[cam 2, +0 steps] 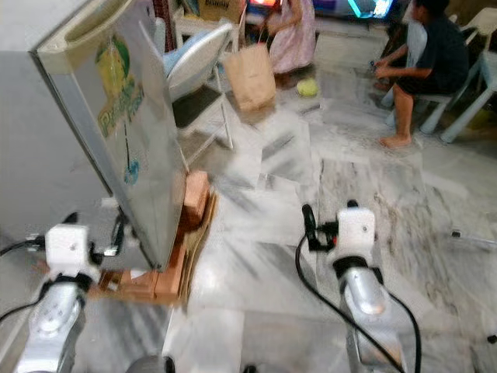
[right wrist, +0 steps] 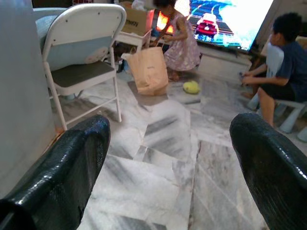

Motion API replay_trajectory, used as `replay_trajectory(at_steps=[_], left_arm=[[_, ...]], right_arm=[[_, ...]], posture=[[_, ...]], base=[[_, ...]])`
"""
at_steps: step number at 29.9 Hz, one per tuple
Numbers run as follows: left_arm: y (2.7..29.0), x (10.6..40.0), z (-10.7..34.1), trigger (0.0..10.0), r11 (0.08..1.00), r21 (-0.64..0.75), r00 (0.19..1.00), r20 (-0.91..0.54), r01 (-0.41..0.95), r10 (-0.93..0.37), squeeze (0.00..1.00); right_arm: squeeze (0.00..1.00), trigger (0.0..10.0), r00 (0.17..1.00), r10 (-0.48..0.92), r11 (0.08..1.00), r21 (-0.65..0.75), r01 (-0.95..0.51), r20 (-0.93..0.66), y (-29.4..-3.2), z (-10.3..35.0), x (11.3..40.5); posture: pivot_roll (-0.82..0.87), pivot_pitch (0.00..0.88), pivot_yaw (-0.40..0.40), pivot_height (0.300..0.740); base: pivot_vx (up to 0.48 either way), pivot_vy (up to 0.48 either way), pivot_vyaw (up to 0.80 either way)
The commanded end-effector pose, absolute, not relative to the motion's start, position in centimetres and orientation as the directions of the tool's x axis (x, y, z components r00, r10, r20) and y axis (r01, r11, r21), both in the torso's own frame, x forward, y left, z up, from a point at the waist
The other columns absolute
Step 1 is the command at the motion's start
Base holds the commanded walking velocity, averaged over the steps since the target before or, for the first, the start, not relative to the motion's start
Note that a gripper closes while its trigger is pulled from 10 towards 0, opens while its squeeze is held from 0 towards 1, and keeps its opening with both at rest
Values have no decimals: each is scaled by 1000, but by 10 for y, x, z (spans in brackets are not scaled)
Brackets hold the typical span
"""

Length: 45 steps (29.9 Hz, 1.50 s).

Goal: Restocking fridge

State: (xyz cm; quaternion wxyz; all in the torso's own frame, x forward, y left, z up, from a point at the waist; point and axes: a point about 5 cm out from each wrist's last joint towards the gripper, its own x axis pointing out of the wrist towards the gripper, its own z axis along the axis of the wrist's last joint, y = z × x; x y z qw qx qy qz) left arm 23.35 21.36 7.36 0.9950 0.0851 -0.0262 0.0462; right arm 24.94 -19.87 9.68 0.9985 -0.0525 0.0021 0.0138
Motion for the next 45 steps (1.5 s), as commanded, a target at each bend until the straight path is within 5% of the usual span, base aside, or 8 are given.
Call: replay_trajectory(at_steps=[1,23,35,45], left_arm=[[210,224,69,10000,982,170,996,34,-88,84,0],[207,225,74,10000,987,143,997,-4,-69,71,0],[218,227,67,10000,970,175,982,-48,-171,181,0],[217,231,70,10000,973,174,986,-41,-150,159,0]], right_arm=[[0,10000,1000,13,992,-125,-13,0,-202,98,243],[0,10000,997,50,992,-113,-56,-55,-194,86,242],[0,10000,992,114,988,-97,-119,-55,-185,86,243],[0,10000,992,119,988,-92,-122,-42,-184,88,244]], posture=[[16,30,-76,740],[17,17,-70,740],[21,25,-70,740],[19,22,-63,740]], base=[[0,0,0],[258,0,-182],[0,0,0],[135,0,601]])
